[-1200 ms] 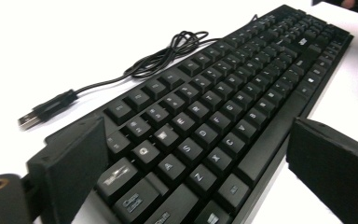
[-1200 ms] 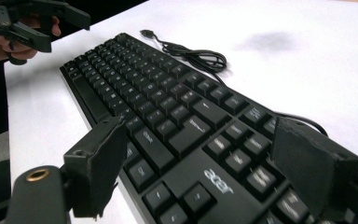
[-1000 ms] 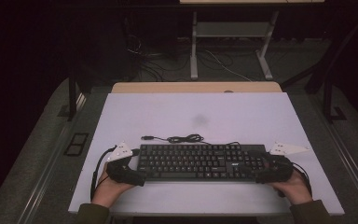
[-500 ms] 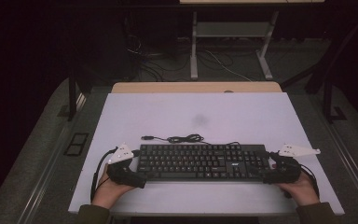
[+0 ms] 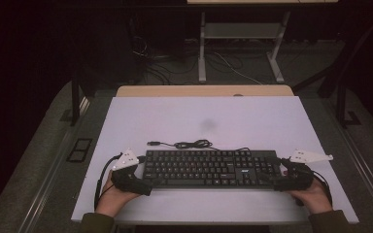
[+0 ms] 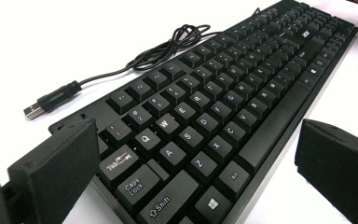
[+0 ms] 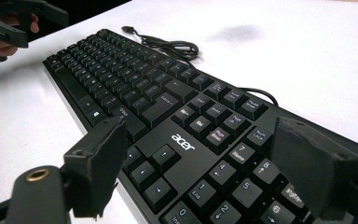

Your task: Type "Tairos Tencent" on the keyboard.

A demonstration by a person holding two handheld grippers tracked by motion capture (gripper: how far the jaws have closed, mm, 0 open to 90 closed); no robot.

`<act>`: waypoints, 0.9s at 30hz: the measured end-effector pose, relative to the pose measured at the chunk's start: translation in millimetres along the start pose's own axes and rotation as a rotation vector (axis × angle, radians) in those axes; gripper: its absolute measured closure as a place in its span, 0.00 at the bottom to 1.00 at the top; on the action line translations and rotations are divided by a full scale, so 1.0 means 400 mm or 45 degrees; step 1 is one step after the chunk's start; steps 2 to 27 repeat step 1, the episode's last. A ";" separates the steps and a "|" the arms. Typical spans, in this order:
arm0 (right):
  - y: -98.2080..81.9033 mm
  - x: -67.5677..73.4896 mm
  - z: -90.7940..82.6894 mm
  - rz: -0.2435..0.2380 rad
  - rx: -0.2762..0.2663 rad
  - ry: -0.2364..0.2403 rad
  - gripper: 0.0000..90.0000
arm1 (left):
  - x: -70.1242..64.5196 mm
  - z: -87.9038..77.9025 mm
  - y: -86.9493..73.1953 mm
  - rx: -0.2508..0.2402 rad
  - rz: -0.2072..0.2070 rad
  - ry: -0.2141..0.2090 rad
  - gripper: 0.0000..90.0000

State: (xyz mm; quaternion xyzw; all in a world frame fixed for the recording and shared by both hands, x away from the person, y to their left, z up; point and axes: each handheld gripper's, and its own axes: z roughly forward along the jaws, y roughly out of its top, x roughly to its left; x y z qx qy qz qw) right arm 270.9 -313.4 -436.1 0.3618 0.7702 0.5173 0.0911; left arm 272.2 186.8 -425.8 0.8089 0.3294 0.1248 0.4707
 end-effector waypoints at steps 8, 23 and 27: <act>0.000 0.000 0.000 0.000 0.001 0.000 0.20 | -0.001 0.000 0.001 -0.002 0.000 0.001 0.00; 0.000 0.000 0.000 0.000 0.001 0.000 0.20 | -0.001 0.000 0.001 -0.002 0.000 0.001 0.00; 0.000 0.000 0.000 0.000 0.001 0.000 0.20 | -0.001 0.000 0.001 -0.002 0.000 0.001 0.00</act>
